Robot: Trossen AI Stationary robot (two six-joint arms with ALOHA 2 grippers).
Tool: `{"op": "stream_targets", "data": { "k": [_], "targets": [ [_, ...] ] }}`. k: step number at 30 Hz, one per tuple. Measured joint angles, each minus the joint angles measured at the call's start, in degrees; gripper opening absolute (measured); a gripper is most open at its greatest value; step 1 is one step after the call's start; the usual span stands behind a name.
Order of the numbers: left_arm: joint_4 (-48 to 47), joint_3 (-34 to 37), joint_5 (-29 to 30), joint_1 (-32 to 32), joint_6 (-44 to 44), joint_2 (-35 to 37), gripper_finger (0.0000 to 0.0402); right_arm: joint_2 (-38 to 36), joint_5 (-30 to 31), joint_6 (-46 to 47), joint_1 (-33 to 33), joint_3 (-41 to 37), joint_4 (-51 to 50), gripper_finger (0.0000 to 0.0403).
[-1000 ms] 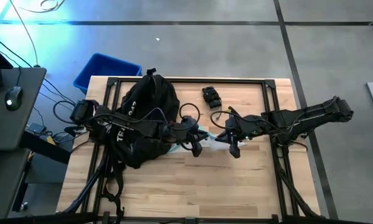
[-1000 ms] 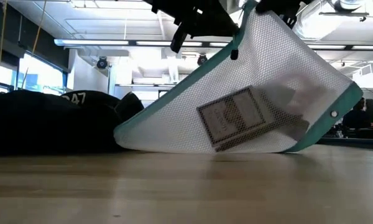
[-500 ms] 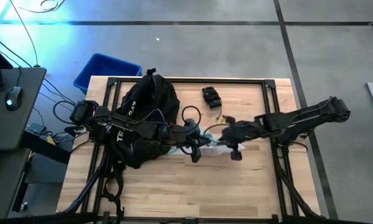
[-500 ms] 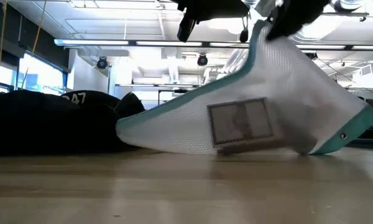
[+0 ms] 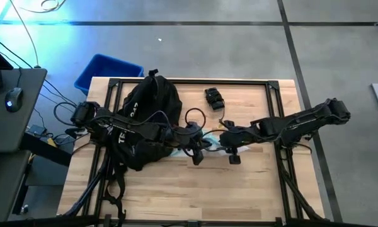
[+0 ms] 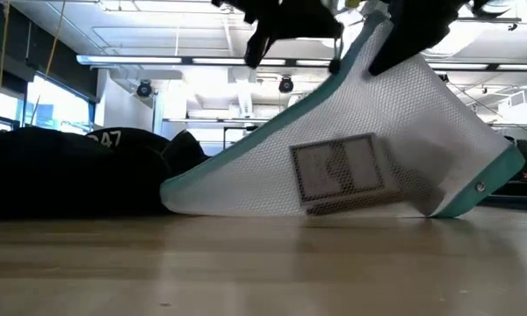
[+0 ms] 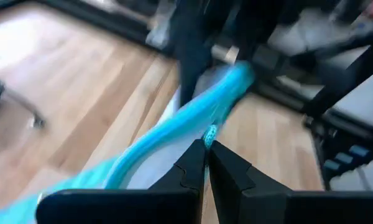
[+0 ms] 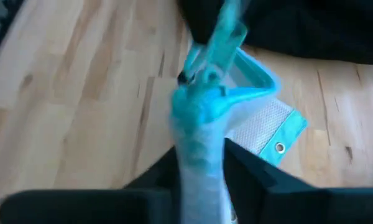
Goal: Unpack backpack
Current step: Open the zip bag
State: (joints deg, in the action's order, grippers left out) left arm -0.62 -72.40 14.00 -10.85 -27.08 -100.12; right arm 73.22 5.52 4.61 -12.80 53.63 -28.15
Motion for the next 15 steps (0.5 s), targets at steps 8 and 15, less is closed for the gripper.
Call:
{"op": "stream_targets", "data": {
  "k": [8, 15],
  "targets": [
    [-18.27, 1.58, 3.1, 0.14, -7.26, 0.07, 0.0, -4.43, 0.3, 3.19, -1.48, 0.0, -2.71, 0.0001],
    [-22.03, 2.73, 0.41, -0.72, -10.53, 0.15, 0.0, -5.43, 0.98, 6.15, -1.53, 0.07, -4.95, 0.0]
  ]
}}
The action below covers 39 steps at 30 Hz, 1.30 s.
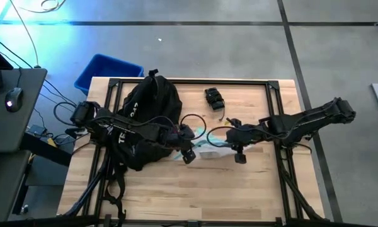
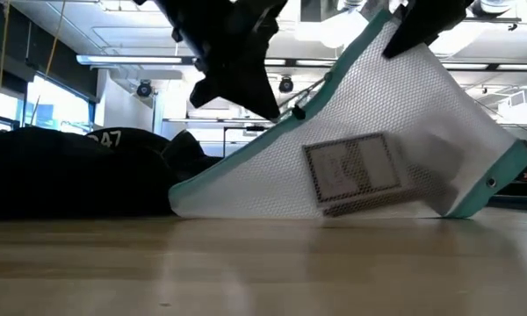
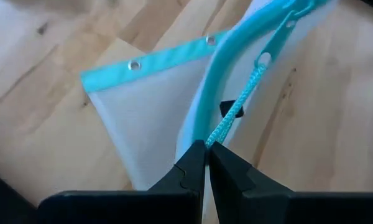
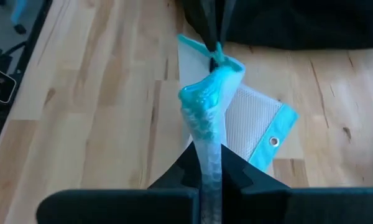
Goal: Unpack backpack
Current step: Open the zip bag, then remove the chocolate snack from the zip bag
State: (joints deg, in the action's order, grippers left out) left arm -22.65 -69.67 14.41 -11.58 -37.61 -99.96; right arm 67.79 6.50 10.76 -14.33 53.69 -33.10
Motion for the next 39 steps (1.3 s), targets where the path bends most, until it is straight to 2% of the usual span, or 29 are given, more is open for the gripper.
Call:
{"op": "stream_targets", "data": {
  "k": [4, 9, 12, 16, 20, 23, 26, 29, 35, 39],
  "targets": [
    [-12.19, 0.0, -1.9, -2.49, -3.05, -0.02, 0.0, -2.53, 2.96, 2.47, -0.07, 0.02, -2.15, 0.0],
    [-27.81, 0.07, -2.4, -6.96, -9.38, -0.04, 0.0, -9.15, 6.41, 5.76, -0.07, 0.02, -7.94, 0.0],
    [-32.99, 0.07, -2.44, -10.22, -13.62, -0.04, 0.0, -13.32, 6.69, 7.34, -0.09, 0.04, -12.38, 0.0],
    [-35.89, 0.2, -4.23, -14.79, -19.86, 0.3, 0.0, -16.26, 3.39, 7.24, -0.36, -1.45, -15.6, 0.0],
    [-37.84, 0.09, -3.34, -18.98, -27.46, 2.47, 0.0, -15.5, 1.38, 2.45, -1.91, -5.85, -11.89, 0.0],
    [-39.57, 0.09, -0.32, -20.58, -32.72, 4.41, 0.0, -13.15, 1.68, -4.19, -2.14, -9.21, -0.82, 0.0],
    [-38.43, 0.09, 3.97, -21.05, -33.72, 7.01, 0.0, -8.89, 1.39, -11.23, -1.11, -10.27, 11.57, 0.0],
    [-35.17, 0.09, 8.38, -21.04, -32.63, 9.37, 0.0, -3.39, -0.41, -15.83, -0.22, -8.44, 17.42, 0.0],
    [-19.5, 0.1, 16.68, -20.04, -19.07, 10.59, 0.0001, 2.61, -0.8, -17.94, -1.0, -4.81, 17.5, 0.0],
    [-12.49, 0.22, 18.12, -17.97, -10.77, 8.4, 0.0018, 3.12, 0.27, -19.2, -3.11, -4.96, 12.84, 0.0]
  ]
}}
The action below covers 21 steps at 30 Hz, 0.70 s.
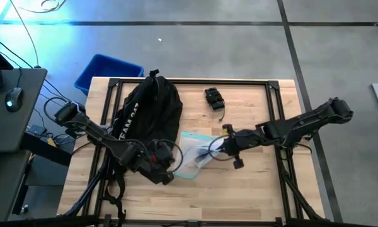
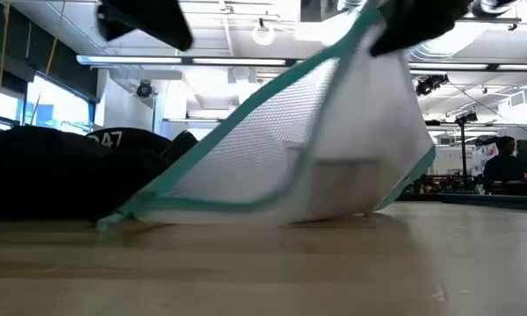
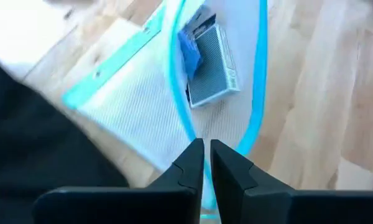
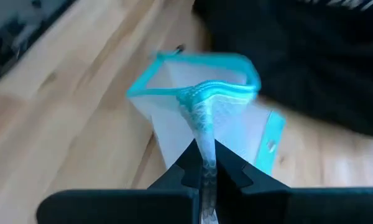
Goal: Unpack backpack
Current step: Remove the chocolate snack from the zip bag
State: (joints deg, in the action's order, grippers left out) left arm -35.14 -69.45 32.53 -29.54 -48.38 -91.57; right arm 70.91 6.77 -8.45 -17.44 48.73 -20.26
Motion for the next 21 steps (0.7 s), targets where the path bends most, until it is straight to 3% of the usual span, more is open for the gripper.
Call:
{"op": "stream_targets", "data": {
  "k": [5, 9, 13, 21],
  "targets": [
    [9.3, 0.0, 0.76, 5.0, 5.94, -4.19, 0.0084, -0.17, 0.74, -0.14, -2.24, -0.96, -1.09, 0.0],
    [19.59, 0.0, -4.49, 9.05, 14.2, -8.81, 0.0153, -0.5, 0.56, 0.48, -2.52, -0.96, -2.34, 0.0],
    [22.29, 0.0, -5.81, 12.43, 15.83, -12.49, 0.0206, -0.88, 0.28, 2.02, -3.15, -0.96, -4.42, 0.0],
    [31.18, -0.13, -13.91, 16.79, 20.69, -19.67, 0.0227, -0.94, 1.93, 3.6, -5.69, -1.0, -5.39, 0.0]
  ]
}}
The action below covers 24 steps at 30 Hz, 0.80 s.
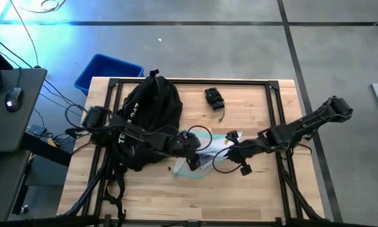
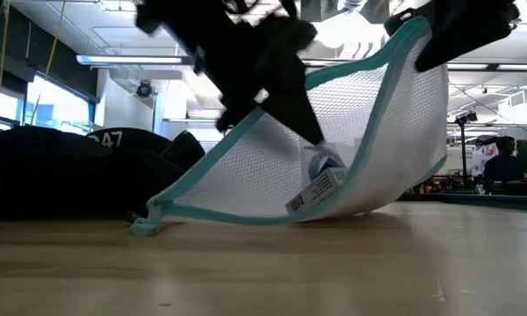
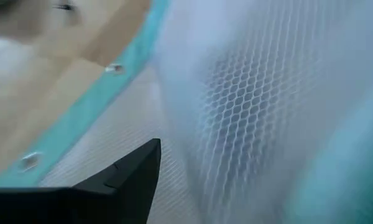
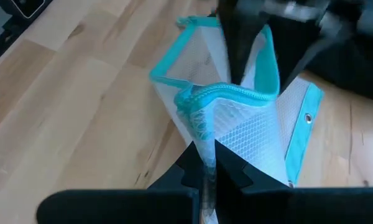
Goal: Unpack backpack
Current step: Remove the chocolate snack from the zip bag
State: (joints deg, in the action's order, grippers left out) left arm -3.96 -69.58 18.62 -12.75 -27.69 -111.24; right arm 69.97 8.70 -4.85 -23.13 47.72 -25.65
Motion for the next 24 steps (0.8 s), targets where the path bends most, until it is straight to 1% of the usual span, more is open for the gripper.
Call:
{"op": "stream_targets", "data": {
  "k": [3, 5, 8, 11, 12, 13, 16, 18, 21, 24],
  "targets": [
    [2.39, 0.0, -2.92, 1.52, 1.72, -1.75, 0.0218, 0.0, -0.04, 1.85, -0.3, 0.0, -0.76, 0.0],
    [1.25, -0.04, -4.83, 2.47, 1.83, -1.79, 0.0196, 0.0, 0.3, 3.2, -0.97, 0.0, -1.81, 0.0],
    [-2.06, -0.11, -8.57, 3.3, 2.91, -1.51, 0.0134, 0.0, 1.75, 4.23, -2.28, 0.0, -3.9, 0.0],
    [-2.54, -0.12, -13.82, 3.85, 4.37, -1.42, 0.0044, 0.0, 3.58, 7.76, -2.91, 0.0, -7.77, 0.0],
    [-2.81, -0.32, -15.25, 3.86, 4.32, -1.42, 0.0023, 0.0, 4.26, 9.69, -2.84, -0.04, -9.07, 0.0],
    [-3.04, -0.57, -16.06, 3.86, 4.02, -1.42, 0.0013, -0.01, 5.13, 11.29, -2.67, -0.45, -9.54, 0.0],
    [-6.19, -2.31, -16.52, 3.44, 2.88, -1.42, 0.0004, -0.02, 8.52, 14.07, -2.26, -3.01, -9.28, 0.0001],
    [-9.14, -3.92, -17.63, 2.72, 1.95, -1.42, 0.0001, -0.02, 10.25, 14.26, -1.7, -5.94, -5.44, 0.0003],
    [-11.88, -6.45, -18.41, 1.23, -0.85, -1.4, 0.0, 0.0, 9.69, 13.57, 0.69, -10.82, 3.75, 0.0019],
    [-11.86, -7.3, -18.49, 0.3, -6.21, -1.31, 0.0, -0.01, 8.35, 13.55, 4.3, -14.08, 10.32, 0.0049]
  ]
}}
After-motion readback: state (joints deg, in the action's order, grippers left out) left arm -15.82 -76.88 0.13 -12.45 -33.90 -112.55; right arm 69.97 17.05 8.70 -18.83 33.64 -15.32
